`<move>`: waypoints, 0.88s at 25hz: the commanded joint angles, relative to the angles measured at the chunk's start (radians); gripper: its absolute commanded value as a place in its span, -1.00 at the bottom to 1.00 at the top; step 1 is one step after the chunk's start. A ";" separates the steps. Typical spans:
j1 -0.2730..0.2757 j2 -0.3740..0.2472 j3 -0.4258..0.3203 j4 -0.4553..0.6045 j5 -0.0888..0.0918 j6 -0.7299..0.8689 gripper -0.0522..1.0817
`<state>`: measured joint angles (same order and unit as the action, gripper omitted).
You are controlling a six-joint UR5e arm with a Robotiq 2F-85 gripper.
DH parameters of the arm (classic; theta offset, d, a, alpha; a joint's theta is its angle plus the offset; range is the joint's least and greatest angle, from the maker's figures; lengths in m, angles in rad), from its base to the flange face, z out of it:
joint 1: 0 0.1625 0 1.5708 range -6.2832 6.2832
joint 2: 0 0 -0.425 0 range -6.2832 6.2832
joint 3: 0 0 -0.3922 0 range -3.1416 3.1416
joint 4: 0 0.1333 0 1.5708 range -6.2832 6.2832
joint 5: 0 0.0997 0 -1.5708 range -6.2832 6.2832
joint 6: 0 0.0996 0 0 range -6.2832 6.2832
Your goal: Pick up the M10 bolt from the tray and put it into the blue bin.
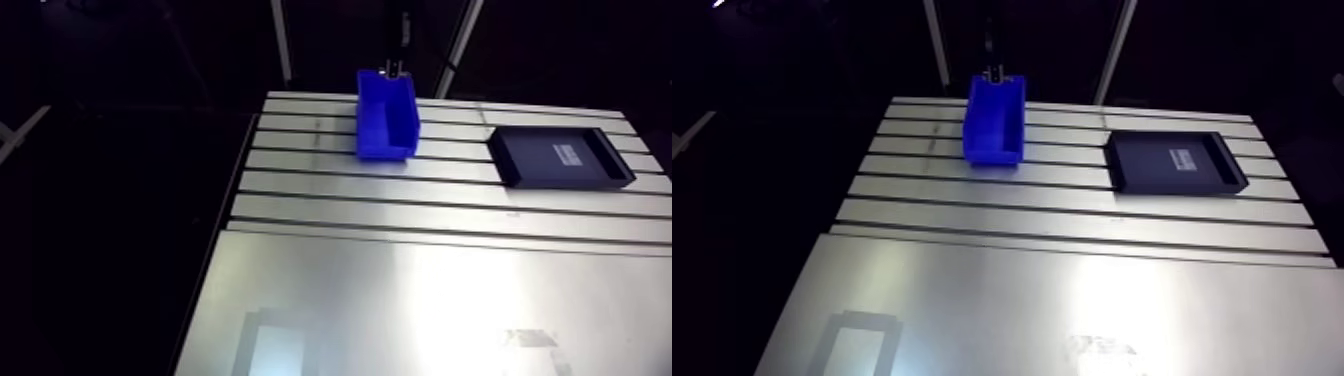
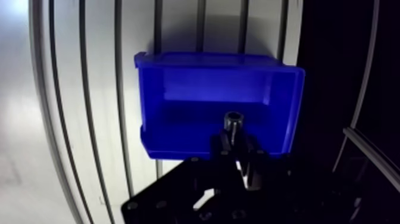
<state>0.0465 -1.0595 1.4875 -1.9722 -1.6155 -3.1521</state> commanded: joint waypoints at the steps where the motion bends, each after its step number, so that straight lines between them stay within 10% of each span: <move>1: 0.001 0.019 0.033 -0.024 -0.002 0.003 0.97; 22: 0.000 0.117 0.047 -0.072 -0.002 0.051 0.96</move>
<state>0.0468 -0.9609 1.5344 -2.0421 -1.6180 -3.1127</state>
